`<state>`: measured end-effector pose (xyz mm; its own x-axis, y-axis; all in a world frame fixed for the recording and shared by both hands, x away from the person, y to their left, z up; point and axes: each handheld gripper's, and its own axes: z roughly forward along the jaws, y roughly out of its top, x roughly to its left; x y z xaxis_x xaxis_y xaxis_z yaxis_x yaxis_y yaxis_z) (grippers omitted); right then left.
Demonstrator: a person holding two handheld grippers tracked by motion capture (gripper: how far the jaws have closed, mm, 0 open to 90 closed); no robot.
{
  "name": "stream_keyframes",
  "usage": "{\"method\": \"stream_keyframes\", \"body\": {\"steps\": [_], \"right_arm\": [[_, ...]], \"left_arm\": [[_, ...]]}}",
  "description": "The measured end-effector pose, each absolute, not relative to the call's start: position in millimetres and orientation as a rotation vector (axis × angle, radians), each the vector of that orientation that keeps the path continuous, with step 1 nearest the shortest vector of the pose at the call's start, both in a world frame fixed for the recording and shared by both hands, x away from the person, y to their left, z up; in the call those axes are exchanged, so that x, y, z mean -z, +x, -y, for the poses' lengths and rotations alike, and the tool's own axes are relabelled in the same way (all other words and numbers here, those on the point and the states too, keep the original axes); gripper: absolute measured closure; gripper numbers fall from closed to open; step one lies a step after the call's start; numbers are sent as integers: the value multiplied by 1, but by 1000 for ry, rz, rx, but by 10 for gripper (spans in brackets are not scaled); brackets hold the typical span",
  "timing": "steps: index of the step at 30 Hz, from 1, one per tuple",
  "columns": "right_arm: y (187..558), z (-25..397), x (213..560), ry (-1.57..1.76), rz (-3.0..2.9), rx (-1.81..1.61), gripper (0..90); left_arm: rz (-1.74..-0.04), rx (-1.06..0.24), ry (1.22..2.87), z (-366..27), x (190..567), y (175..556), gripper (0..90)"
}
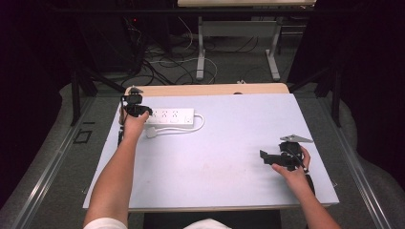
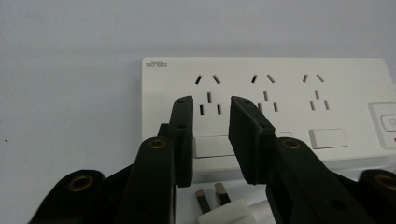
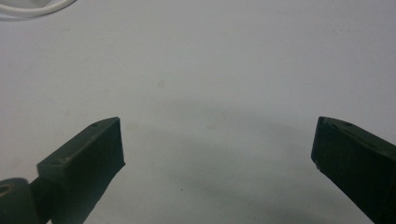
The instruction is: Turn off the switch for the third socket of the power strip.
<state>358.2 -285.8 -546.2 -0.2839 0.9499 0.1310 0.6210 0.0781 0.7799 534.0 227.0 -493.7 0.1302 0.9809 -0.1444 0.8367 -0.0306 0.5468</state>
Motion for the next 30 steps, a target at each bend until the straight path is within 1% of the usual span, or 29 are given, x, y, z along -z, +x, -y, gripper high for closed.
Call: {"method": "stream_keyframes", "body": {"steps": [5,6,11,17,30], "right_arm": [[359,286,547,1547,-1957,-1068,19],[359,286,547,1549,-1957,-1069,19],[359,287,547,1557,-1955,-1070,20],[359,287,548,1558,-1958,-1068,22],[359,287,548,1565,-1956,-1068,24]], "left_arm": [[-1763,-375,1908,-227,499,536,739],[-1768,-354,1924,-228,500,537,746],[-1772,-342,1937,-228,502,538,789],[-1785,-355,1934,-226,504,538,818],[-1801,-314,1958,-227,510,539,832]]}}
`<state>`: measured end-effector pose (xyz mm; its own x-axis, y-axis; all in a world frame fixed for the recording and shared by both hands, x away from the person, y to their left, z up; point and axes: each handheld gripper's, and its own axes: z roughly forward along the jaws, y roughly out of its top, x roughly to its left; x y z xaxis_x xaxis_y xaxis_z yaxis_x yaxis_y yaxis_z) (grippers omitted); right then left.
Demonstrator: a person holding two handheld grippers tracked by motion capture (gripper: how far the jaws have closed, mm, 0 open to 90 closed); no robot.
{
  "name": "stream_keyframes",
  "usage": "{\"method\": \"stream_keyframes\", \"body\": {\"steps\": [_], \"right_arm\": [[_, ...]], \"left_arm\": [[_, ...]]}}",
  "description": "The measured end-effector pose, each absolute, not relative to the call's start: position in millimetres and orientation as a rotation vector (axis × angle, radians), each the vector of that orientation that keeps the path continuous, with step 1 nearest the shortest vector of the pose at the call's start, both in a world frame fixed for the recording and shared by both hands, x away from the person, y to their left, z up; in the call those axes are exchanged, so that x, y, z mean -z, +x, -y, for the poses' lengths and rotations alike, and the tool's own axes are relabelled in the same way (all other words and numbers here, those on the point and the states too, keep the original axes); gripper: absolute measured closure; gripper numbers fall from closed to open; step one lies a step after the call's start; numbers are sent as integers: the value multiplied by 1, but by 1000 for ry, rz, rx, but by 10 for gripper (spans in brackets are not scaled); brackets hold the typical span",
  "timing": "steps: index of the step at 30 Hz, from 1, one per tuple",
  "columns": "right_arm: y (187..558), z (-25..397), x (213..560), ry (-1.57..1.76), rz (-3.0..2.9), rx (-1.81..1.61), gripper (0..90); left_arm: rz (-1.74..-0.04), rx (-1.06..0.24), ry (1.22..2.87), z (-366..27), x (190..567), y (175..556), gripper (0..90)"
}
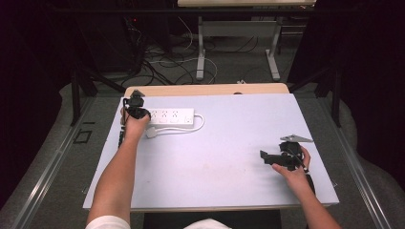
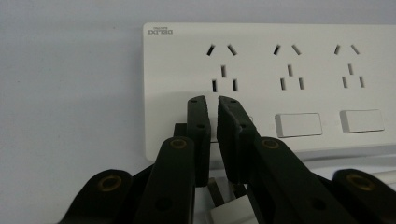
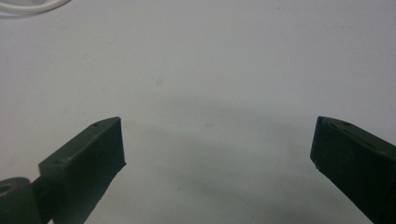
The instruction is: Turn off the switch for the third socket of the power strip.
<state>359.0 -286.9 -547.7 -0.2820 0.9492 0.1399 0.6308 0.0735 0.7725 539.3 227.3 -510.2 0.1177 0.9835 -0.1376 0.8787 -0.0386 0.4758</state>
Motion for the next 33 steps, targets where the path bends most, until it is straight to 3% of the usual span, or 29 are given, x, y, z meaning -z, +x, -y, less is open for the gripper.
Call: {"method": "stream_keyframes", "body": {"steps": [13,33], "right_arm": [[359,287,548,1562,-1959,-1067,26],[360,287,548,1549,-1964,-1066,26]], "left_arm": [[-1803,-301,1965,-227,512,540,886],[-1794,-311,1984,-227,511,540,896]]}}
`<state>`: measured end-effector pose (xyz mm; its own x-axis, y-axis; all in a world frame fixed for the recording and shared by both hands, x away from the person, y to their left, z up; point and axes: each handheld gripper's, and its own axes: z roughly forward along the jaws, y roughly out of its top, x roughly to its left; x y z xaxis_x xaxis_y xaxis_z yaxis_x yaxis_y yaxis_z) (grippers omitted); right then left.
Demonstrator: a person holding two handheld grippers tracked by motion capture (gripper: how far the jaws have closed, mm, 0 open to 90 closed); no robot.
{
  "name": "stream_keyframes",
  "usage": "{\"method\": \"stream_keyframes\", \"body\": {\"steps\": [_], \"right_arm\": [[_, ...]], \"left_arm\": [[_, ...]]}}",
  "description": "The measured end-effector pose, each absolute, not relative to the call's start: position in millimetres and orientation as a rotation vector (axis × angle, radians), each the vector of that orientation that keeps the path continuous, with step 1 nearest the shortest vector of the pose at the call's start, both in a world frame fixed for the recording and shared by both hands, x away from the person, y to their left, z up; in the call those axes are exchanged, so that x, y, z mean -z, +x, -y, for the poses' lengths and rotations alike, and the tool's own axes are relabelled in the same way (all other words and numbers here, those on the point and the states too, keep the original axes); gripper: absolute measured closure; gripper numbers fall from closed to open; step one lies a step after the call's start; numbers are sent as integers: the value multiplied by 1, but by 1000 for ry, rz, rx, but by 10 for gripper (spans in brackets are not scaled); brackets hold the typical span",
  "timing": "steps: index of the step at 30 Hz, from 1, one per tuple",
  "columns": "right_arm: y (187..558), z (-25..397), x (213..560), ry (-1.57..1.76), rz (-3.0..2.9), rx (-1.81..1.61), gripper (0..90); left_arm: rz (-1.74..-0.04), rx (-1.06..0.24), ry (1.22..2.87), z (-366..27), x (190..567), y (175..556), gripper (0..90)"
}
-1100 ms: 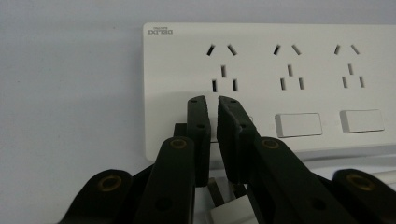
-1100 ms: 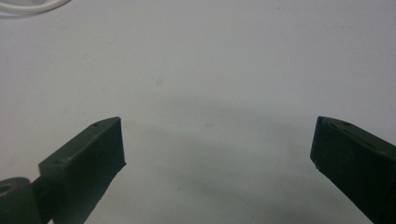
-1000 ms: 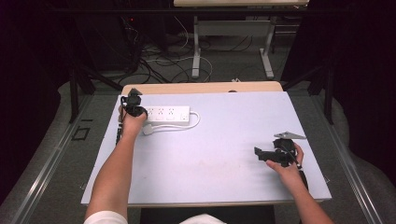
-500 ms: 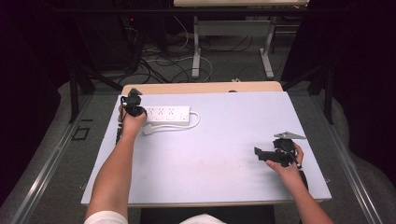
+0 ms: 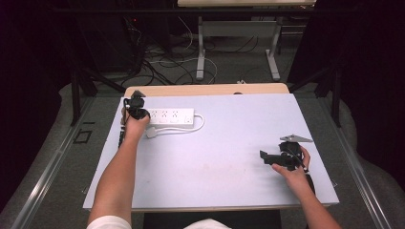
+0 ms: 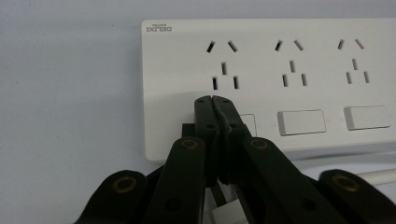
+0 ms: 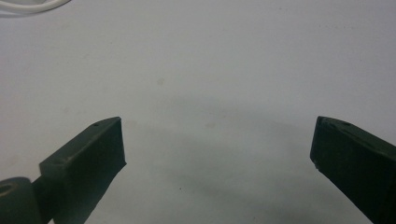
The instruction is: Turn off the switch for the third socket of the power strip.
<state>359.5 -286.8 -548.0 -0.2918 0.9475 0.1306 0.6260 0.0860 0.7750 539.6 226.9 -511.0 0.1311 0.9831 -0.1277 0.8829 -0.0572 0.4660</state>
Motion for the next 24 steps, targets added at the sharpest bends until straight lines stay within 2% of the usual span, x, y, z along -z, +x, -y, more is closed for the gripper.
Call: {"method": "stream_keyframes", "body": {"steps": [24], "right_arm": [[359,287,547,1559,-1959,-1074,26]], "left_arm": [[-1799,-316,1980,-228,514,539,897]]}}
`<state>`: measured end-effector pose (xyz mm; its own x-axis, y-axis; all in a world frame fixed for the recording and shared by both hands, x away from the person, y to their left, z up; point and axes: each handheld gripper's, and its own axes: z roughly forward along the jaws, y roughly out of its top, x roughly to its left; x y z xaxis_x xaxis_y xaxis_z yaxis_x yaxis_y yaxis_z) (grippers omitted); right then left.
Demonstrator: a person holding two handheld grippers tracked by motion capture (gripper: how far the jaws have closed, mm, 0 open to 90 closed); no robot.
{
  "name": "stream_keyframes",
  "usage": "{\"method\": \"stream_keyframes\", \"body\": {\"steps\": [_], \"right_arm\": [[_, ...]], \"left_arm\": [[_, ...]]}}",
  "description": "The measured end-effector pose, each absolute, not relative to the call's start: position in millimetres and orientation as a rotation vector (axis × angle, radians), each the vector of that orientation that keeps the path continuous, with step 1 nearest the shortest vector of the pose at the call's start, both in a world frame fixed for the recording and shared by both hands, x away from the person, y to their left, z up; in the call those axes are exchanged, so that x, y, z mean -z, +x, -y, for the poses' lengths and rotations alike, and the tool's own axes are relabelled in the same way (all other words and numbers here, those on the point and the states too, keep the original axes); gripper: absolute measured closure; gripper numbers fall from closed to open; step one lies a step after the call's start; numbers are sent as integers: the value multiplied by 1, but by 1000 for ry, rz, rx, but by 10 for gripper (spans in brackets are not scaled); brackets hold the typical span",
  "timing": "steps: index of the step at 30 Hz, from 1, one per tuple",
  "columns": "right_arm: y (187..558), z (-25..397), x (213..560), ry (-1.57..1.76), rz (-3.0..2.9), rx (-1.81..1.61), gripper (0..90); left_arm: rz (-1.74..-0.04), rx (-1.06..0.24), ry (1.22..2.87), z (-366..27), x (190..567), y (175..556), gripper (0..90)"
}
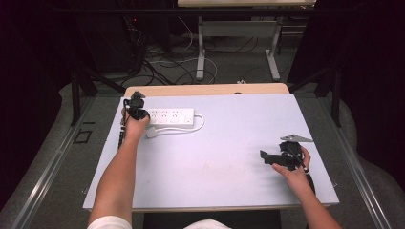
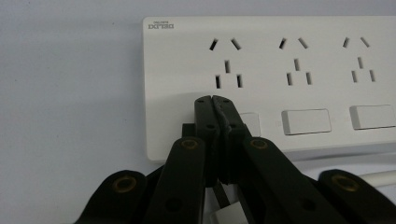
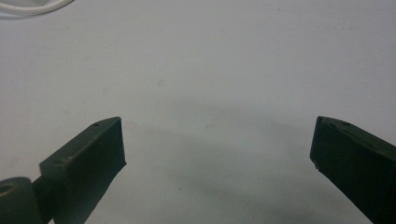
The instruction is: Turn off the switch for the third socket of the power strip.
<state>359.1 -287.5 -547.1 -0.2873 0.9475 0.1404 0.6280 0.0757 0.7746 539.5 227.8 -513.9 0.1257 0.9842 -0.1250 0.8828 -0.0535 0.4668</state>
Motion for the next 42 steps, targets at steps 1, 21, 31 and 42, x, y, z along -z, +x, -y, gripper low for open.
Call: {"method": "stream_keyframes", "body": {"steps": [1,21,31,42], "right_arm": [[359,288,547,1559,-1958,-1074,27],[360,287,547,1553,-1960,-1077,27],[359,288,547,1555,-1955,-1072,28],[359,287,547,1560,-1957,-1070,29]], "left_arm": [[-1803,-316,1977,-227,514,540,897],[-1762,-346,1919,-229,506,537,719],[-1753,-344,1881,-237,501,535,615],[-1740,-367,1860,-241,496,533,491]]}}
